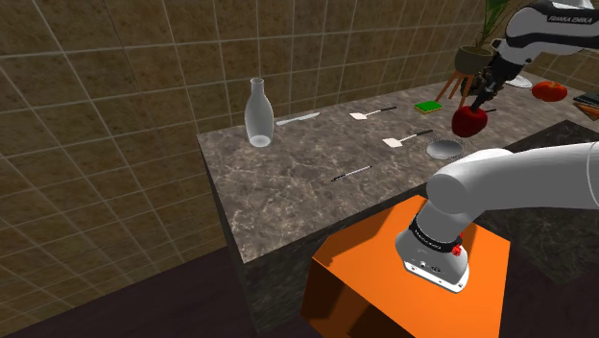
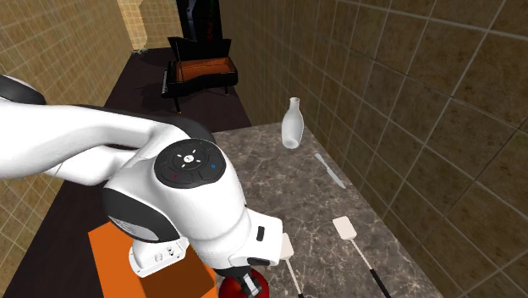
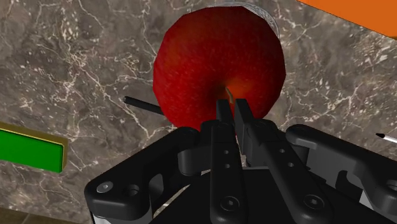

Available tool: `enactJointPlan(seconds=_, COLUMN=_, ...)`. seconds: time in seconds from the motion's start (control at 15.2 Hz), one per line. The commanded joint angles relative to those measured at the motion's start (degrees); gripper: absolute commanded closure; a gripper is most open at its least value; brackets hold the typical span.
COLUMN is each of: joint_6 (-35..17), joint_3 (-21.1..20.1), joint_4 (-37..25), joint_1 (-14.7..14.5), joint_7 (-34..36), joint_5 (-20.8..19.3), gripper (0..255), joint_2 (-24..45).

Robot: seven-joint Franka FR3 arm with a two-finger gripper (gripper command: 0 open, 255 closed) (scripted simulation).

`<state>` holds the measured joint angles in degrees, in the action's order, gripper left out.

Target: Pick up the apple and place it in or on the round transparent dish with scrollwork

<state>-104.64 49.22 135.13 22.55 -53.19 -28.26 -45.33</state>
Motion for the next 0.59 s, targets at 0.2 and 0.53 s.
enactJointPlan(seconds=0.2, joint_6=-3.4, joint_3=1.7, joint_4=3.3, joint_1=0.4, joint_7=0.2, joint_5=-1.4, gripper=255, joint_2=0.0)
enactJointPlan(seconds=0.53, joint_6=-7.4, joint_3=4.1, joint_4=6.3, joint_1=0.4, joint_7=0.2, joint_5=-2.9, gripper=255, joint_2=0.7)
